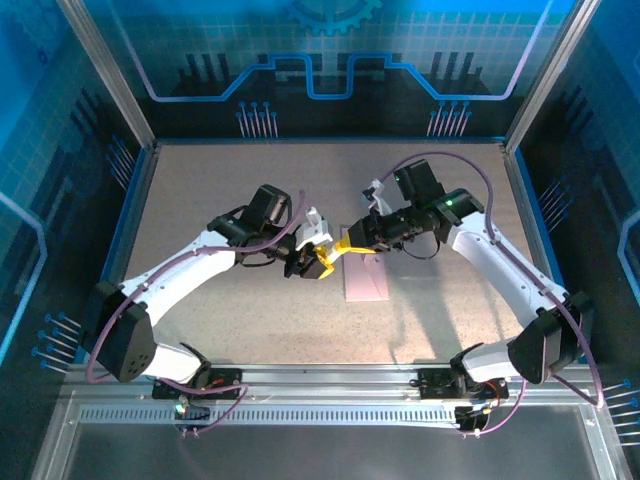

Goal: Place the letter into the envelope and seal it

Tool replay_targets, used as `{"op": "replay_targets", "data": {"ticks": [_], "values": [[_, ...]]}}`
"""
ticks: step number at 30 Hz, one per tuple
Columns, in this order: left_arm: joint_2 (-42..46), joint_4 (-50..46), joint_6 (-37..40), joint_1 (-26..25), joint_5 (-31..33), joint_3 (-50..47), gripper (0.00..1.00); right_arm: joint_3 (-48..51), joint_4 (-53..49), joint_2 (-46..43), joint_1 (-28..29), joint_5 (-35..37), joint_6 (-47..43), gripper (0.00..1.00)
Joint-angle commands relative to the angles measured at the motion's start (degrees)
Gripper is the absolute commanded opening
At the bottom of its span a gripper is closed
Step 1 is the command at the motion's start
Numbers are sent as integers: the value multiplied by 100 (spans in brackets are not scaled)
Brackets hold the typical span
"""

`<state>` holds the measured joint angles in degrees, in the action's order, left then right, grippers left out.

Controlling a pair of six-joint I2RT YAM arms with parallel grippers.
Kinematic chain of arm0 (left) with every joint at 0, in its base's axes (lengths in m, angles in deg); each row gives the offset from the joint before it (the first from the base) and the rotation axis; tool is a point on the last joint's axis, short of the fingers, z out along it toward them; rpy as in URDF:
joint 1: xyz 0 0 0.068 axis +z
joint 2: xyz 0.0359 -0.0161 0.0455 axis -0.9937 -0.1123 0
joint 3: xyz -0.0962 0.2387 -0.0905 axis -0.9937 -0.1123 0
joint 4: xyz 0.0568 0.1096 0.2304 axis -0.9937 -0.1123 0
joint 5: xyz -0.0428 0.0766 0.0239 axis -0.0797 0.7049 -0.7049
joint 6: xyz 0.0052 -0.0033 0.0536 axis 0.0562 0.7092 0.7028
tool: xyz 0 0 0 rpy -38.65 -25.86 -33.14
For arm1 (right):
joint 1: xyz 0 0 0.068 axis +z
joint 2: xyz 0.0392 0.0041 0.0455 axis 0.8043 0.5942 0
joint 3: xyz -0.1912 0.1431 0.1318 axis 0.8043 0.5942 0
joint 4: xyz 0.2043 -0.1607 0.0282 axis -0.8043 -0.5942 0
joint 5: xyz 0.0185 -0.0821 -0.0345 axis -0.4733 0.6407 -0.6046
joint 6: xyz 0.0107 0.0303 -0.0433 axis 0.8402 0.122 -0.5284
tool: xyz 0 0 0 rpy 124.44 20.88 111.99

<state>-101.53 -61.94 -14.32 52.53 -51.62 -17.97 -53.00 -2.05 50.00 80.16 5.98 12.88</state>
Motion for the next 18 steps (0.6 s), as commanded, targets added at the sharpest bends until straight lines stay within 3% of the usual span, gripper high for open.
{"op": "replay_targets", "data": {"ticks": [1, 18], "values": [[-51, -81, 39, -53, -215, 194, 26, -111, 27, 78, 90, -106, 47, 21], [-141, -51, -27, -59, -230, 265, 26, -61, -22, 196, 230, -70, 19, 21]]}}
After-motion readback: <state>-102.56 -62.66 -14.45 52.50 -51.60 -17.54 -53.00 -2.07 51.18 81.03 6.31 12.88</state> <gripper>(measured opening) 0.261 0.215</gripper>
